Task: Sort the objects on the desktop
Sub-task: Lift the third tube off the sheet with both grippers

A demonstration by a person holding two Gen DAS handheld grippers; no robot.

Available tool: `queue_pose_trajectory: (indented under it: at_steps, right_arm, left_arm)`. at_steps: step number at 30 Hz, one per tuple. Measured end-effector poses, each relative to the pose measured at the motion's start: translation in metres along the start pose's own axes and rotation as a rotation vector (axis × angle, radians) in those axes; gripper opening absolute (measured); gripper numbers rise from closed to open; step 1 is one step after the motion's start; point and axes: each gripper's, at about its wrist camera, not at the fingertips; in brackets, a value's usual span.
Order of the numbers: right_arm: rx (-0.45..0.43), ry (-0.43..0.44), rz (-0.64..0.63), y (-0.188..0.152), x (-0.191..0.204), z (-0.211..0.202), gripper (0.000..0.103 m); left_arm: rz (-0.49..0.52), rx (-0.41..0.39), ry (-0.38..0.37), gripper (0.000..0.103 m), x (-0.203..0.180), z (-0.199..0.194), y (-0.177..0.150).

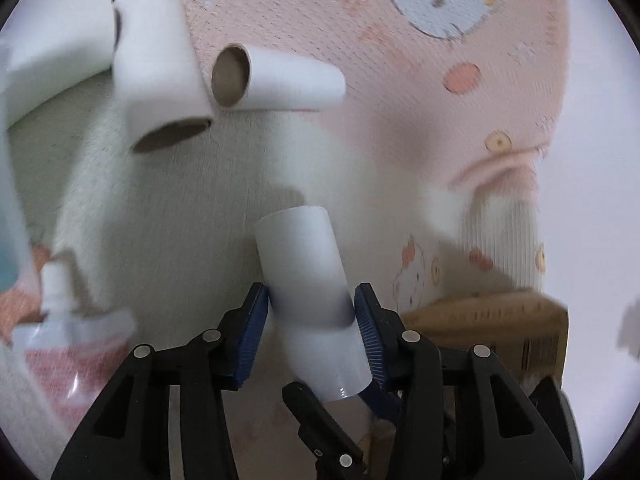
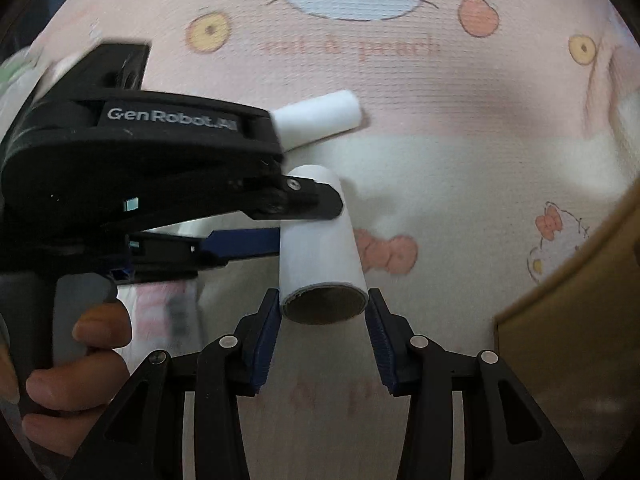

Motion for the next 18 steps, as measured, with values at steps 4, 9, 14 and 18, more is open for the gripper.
queue_pose_trajectory:
  at_steps: [4,9,14,18]
  right_arm:
    - [0.019,0.037,-0.039,-0.004,0.003,-0.006,0.04]
    - [0.037,0.043,-0.122,-0.018,0.011,-0.016,0.04]
    - [0.058,0.12,-0.098,-0.026,0.001,-0.03,0.04]
    - [0.079,0.154,-0.1,-0.036,-0.013,-0.039,0.04]
  left_arm:
    - [-0.041,0.01,-0.038,0.049,0.009,-0.012,-0.017]
    - [-0.018,0.009,-0.02,0.049,0.004,-0.022,-0.033]
    - [0.018,0.029,-0.002,0.049,-0.002,-0.029,-0.044]
    - [0.045,0.05,0.038,0.049,-0.01,-0.032,-0.057]
Point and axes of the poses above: each gripper's, at about its wrist camera, not at the fingertips, and z roughly the way its jaws point, x to its left, y to its top, and after that the axes turned 14 degrees about z, right-handed
